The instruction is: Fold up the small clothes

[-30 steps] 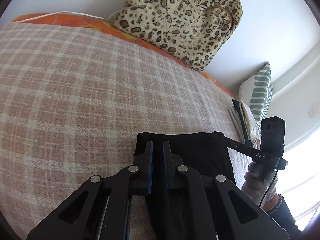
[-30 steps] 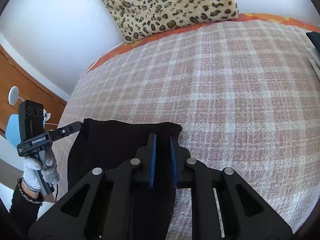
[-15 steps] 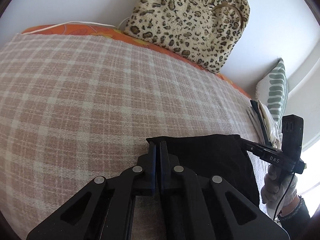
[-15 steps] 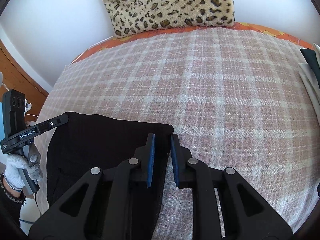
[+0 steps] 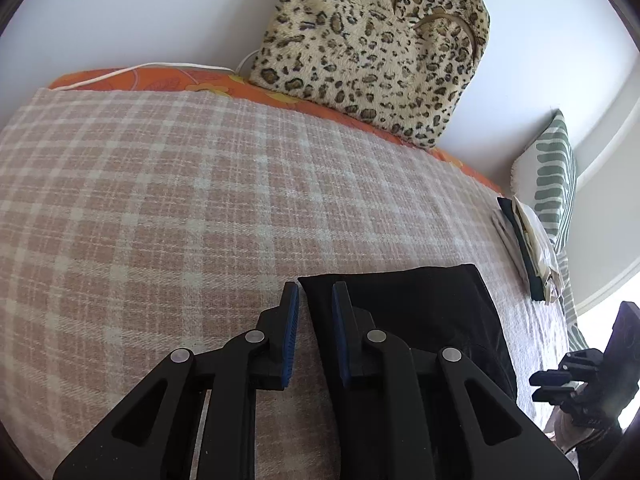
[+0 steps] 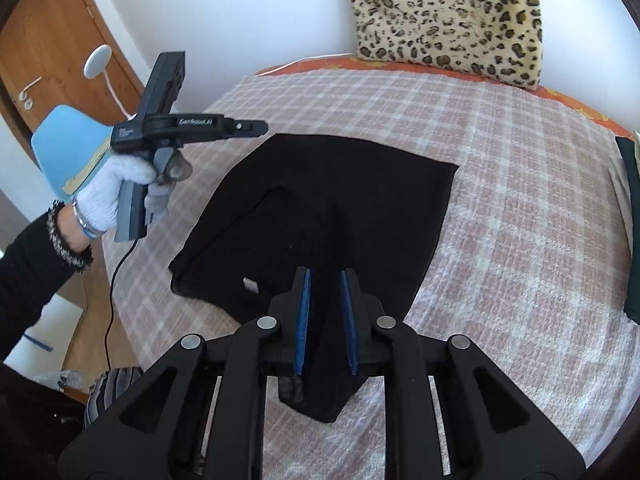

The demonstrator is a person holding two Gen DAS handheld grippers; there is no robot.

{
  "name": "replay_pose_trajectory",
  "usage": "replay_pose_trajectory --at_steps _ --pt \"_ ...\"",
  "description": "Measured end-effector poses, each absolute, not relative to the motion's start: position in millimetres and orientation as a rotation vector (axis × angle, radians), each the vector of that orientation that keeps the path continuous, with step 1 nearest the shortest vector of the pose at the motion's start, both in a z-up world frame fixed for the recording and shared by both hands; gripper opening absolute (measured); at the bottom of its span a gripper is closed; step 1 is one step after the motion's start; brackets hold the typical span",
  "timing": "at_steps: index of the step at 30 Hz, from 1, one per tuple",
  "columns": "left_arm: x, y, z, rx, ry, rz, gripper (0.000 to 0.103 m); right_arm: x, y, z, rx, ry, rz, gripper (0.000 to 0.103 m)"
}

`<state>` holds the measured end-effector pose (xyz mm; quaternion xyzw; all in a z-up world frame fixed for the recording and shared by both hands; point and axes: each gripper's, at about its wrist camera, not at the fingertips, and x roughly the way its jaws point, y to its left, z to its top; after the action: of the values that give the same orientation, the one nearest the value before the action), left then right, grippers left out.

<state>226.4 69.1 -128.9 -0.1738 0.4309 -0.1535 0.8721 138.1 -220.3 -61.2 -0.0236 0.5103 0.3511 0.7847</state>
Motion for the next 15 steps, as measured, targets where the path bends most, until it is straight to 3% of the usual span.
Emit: replay_pose_trajectory --at_steps 3,6,8,12,14,15 --pt "226.2 69.3 -129.1 -0.386 0.912 -0.326 0.029 120.0 -212.8 -76.2 -0.142 1.186 0.793 0.017" --pt "227.0 71.2 -128.5 -0.416 0.919 -0.339 0.033 108.3 -210.5 -98.2 -0.204 1.292 0.807 0.017" --pt "229.2 73.2 -130.4 -0.438 0.930 -0.349 0.046 96.8 -211.6 -98.4 -0.251 1.283 0.807 0.017" --pt "233.6 79.4 -136.8 -0.481 0.943 -0.355 0.047 90.3 -232.5 -84.1 -0.103 1.252 0.814 0.019" --pt "236.0 84.0 -140.2 -0.512 0.942 -0.355 0.047 94.6 -247.9 -77.6 -0.012 1.220 0.765 0.044" --pt "237.4 85.7 -142.1 -0.530 0.943 -0.358 0.047 96.7 -256.0 -75.4 0.034 1.201 0.737 0.049"
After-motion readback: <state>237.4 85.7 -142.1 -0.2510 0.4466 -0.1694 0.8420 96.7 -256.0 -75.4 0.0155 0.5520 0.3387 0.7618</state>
